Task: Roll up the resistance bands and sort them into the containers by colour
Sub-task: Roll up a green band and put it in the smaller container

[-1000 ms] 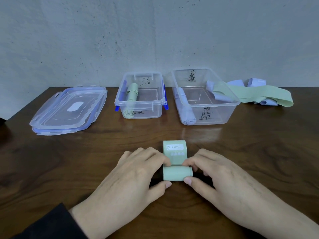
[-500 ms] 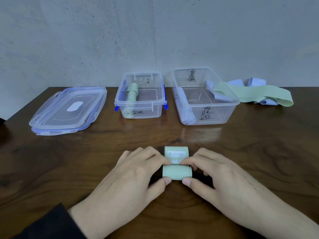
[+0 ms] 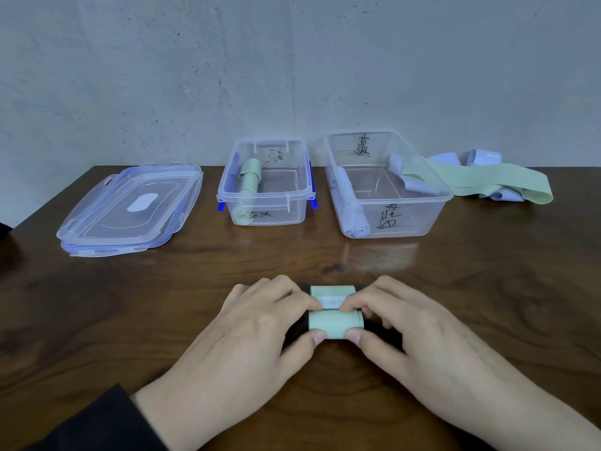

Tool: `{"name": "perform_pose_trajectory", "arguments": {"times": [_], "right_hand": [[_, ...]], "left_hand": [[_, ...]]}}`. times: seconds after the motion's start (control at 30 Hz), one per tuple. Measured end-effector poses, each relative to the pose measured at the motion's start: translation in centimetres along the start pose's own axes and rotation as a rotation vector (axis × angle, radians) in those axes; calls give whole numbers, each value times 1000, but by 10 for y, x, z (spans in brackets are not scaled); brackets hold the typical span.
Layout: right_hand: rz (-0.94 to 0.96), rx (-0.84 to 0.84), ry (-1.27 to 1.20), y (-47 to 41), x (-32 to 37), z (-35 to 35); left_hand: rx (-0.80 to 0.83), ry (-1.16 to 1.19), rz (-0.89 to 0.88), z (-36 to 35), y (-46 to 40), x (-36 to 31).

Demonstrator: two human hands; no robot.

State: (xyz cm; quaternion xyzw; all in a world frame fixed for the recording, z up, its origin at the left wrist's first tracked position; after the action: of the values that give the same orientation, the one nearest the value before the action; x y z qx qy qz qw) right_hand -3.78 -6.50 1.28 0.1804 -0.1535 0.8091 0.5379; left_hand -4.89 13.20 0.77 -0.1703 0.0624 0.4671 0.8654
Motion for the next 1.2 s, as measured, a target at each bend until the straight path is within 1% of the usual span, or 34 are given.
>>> {"name": "perform_pose_trajectory", "arguments": {"times": [0.17,0.27,0.43,0.5,0.7,0.8,0.9,1.0,1.07,1.1,1.2], "right_hand": [[4,-64,-1,-2,-2,-2],[16,-130,-12,-4,-2,-4],[54,-212,-35,-11,1,-8],[50,-233,-51,-15,-2,-8],[56,-242,-66,-26,-7,-8],[93,-244,-84,-29,-3,-7],[126,-197,-48,-31,-1,-8],[100,-151,13,-34,-4,-10],[79,-144,29,-39,-6,-11],[69,-148,22,-41,-7,-11],[14,-155,-80,-46,-12,-10]], "left_hand": [[-20,-1,-17,2,-1,-1],[-38,-14,-4,0,-4,2],[-121,64,7,0,-8,2],[-150,52,-9,1,-9,1],[-89,-45,-9,-4,-15,7],[-67,-61,5,-6,-20,10],[-61,-87,9,-8,-25,13],[-49,-108,8,-10,-31,18],[-72,-60,12,-9,-35,20],[-94,7,30,-9,-37,22],[-161,186,59,-7,-42,23]]}}
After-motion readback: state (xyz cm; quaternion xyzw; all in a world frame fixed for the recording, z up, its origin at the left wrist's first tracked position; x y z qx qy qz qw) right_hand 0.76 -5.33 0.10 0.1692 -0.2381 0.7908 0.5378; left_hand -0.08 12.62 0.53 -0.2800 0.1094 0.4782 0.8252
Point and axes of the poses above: each hand's wrist, its own y-axis away from the middle knuckle, its own z-axis out of the back of the hand, x = y × z, the point moved 3 cm from there along -y, towards the middle knuckle, and after that the axes turned 8 degrees about -z, right-handed, at the moved point
